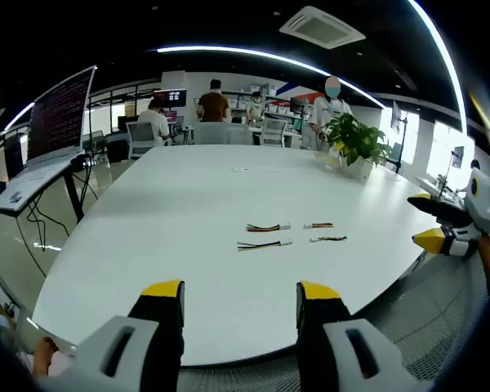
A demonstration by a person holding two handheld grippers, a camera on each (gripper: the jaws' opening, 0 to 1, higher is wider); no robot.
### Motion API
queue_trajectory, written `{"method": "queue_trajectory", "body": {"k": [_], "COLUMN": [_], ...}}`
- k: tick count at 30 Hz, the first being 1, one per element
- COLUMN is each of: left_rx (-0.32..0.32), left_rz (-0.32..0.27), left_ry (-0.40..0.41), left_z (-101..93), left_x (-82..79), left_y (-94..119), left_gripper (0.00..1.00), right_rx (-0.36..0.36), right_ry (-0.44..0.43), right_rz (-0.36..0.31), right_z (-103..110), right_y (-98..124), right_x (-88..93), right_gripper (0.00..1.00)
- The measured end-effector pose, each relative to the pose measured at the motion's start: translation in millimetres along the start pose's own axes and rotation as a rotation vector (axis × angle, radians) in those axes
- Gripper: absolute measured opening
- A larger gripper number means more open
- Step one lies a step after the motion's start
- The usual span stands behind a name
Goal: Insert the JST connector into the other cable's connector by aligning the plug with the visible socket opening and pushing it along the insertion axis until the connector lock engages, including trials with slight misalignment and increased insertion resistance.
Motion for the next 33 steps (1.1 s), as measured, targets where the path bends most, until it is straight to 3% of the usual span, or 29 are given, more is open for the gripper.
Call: {"method": "queue_trajectory", "body": {"k": [33], "left_rx": [0.008], "left_rz": [-0.012], "left_ry": [0.006], "left_z": [-0.5], "left_x": [-1.1], "left_y": [0.7], "left_gripper": [0.51], "right_rx": [0.007], "right_ry": [-0.001], "right_rz": [-0.001], "right_z": [-0.9], "right_y": [-0.3], "right_x": [0.0], "right_gripper": [0.64]}}
Point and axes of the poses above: the point that each gripper's makers call its tool centre point, and the gripper's own axes: y roughly backward along the fingers, z roughly to its left, x roughly out of its underside, the point moved 6 cm from there along y, roughly backward along the fingers, and after that the axes turned 9 degrees about z, right-handed, at the moved point
